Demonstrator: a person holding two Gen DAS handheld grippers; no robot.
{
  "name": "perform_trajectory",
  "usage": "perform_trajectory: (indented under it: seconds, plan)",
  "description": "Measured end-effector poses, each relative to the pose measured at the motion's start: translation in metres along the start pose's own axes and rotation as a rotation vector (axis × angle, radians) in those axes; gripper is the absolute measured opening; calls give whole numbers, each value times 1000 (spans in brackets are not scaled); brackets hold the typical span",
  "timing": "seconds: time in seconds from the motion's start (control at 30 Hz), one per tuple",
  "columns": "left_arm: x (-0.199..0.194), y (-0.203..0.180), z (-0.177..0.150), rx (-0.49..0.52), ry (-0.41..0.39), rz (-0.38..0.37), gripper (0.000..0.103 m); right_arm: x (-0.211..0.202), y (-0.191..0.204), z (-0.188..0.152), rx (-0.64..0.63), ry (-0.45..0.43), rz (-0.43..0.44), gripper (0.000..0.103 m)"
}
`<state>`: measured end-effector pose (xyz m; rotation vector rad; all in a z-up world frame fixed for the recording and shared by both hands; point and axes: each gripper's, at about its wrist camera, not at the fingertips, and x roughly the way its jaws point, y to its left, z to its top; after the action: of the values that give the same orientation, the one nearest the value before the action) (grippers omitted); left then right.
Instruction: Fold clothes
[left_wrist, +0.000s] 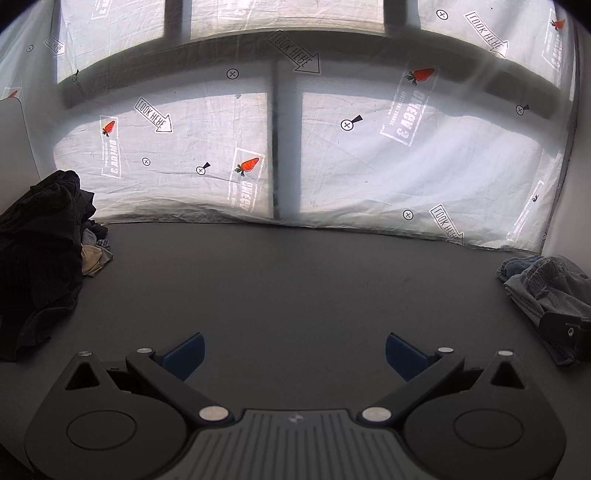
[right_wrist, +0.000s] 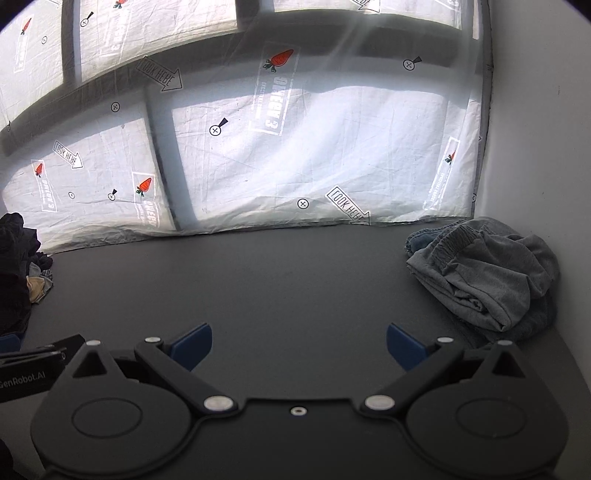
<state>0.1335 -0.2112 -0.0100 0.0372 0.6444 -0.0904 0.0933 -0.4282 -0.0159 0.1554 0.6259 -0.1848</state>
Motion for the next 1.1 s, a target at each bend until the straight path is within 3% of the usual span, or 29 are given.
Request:
perform_trajectory:
  seconds: [0.27, 0.63, 0.9, 1.1]
  plan:
    - [-42, 78, -26, 94, 13, -35, 103, -47, 98, -52, -7, 5, 51, 102]
    - [-80, 162, -62, 88, 53, -50, 103, -109, 193, -114, -41, -14, 47, 102]
    - [-102, 202, -89, 60, 77, -52, 103, -141, 231, -153, -53, 7, 50, 102]
    - [-115, 216, -100, 53, 79, -64, 103, -155, 238, -162, -64, 7, 40, 102]
